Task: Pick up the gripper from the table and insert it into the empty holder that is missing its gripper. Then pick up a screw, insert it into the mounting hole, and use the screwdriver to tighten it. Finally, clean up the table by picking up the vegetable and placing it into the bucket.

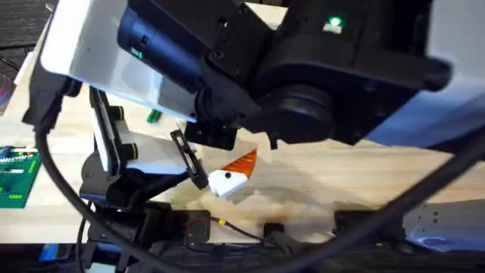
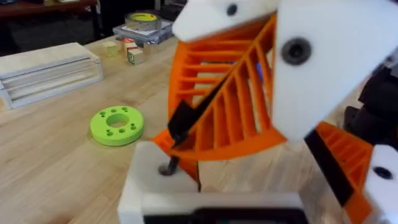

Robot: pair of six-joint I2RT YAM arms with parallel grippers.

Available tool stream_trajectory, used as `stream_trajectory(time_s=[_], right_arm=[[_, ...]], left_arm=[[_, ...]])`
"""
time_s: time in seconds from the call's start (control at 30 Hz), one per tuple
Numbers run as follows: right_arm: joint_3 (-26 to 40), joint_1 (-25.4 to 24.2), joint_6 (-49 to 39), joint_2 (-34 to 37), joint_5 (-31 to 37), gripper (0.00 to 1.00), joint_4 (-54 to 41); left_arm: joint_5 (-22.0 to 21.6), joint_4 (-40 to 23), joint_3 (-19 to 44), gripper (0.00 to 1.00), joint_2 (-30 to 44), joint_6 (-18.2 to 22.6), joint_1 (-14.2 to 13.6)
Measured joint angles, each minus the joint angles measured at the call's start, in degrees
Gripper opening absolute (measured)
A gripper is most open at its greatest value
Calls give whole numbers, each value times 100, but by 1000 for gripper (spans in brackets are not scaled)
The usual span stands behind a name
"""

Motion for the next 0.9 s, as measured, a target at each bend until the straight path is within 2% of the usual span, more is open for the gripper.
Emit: stream_trajectory(time_s=[0.9], right_arm=[[64, -44, -2, 141, -17, 7, 104]], left_arm=[[-7, -2, 0, 993, 0, -69, 2]])
